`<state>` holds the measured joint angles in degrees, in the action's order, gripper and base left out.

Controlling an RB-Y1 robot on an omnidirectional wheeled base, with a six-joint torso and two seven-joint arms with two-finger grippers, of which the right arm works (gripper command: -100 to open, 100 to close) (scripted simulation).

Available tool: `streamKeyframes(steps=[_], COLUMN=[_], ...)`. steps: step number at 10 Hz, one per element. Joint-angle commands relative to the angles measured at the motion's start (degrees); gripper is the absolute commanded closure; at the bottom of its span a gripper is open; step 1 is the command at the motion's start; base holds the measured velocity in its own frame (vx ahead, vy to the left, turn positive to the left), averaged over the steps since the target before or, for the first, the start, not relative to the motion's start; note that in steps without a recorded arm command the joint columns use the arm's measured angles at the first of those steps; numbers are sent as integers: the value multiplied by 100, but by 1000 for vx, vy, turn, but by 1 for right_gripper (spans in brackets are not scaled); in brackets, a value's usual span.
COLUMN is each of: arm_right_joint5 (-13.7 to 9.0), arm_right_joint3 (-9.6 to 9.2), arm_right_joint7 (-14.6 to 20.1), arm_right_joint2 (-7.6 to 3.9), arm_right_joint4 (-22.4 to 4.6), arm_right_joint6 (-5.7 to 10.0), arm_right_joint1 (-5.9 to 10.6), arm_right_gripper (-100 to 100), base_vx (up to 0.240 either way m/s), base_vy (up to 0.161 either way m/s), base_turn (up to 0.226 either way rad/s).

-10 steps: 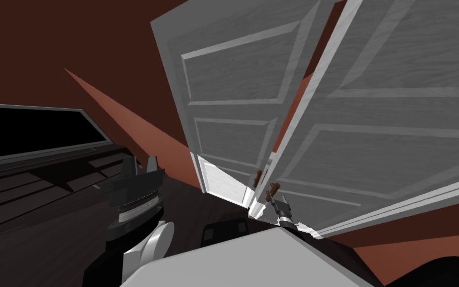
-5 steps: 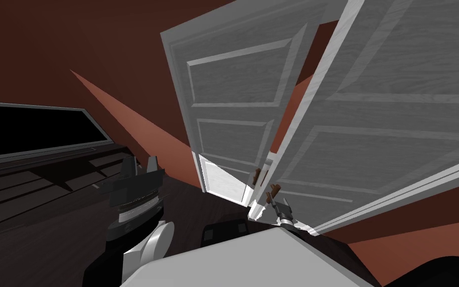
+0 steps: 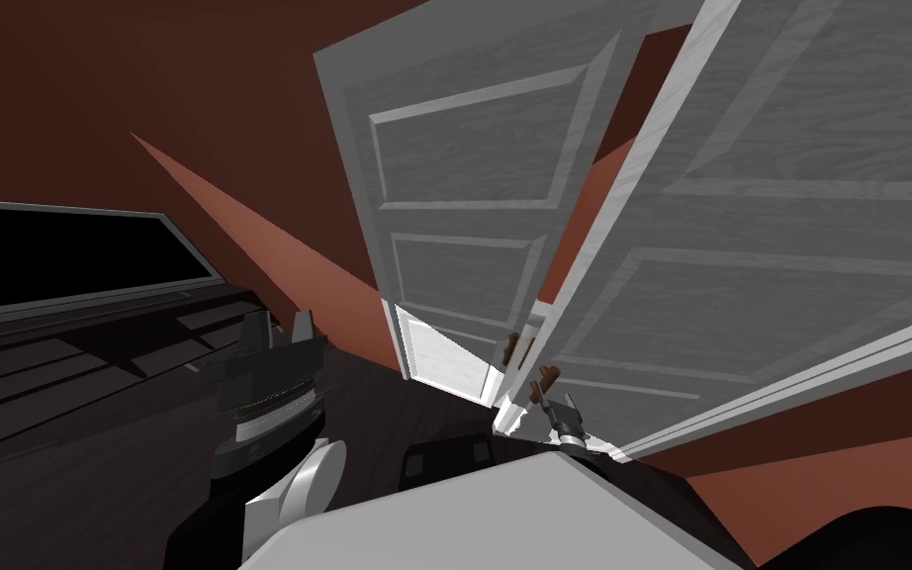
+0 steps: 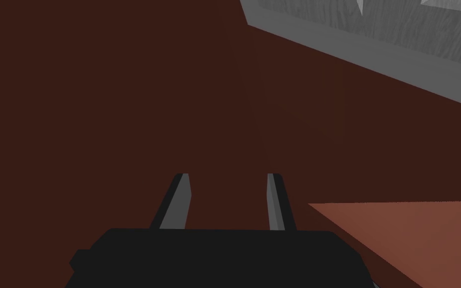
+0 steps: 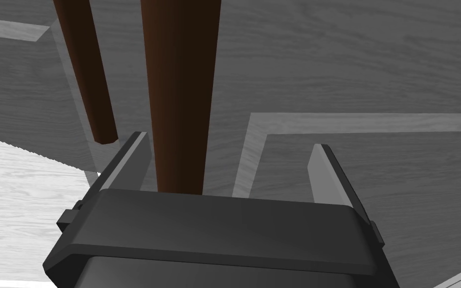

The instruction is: Pull the door open

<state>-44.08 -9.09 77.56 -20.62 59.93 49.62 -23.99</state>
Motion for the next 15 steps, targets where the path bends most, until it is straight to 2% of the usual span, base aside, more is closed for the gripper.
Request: streamKeyframes(steps=[1, 5, 9, 12, 15], arm_right_joint5=[-25, -34, -71, -71, -80], arm_right_joint3=[75, 81, 107, 107, 113], arm_right_joint7=[73, 74, 80, 80, 82], arm_right_joint2=[-60, -72, -118, -118, -130], arm_right_joint4=[-286, -376, -450, -400, -469], arm_right_joint6=[116, 118, 129, 129, 132], arm_right_joint1=[13, -15, -124, -124, -151], arm_right_gripper=[100, 100, 100, 100, 100], base_vx=[-1, -14, -70, -46, -17], base_vy=[-9, 1, 19, 12, 1], base_turn=[-15, 2, -36, -13, 6])
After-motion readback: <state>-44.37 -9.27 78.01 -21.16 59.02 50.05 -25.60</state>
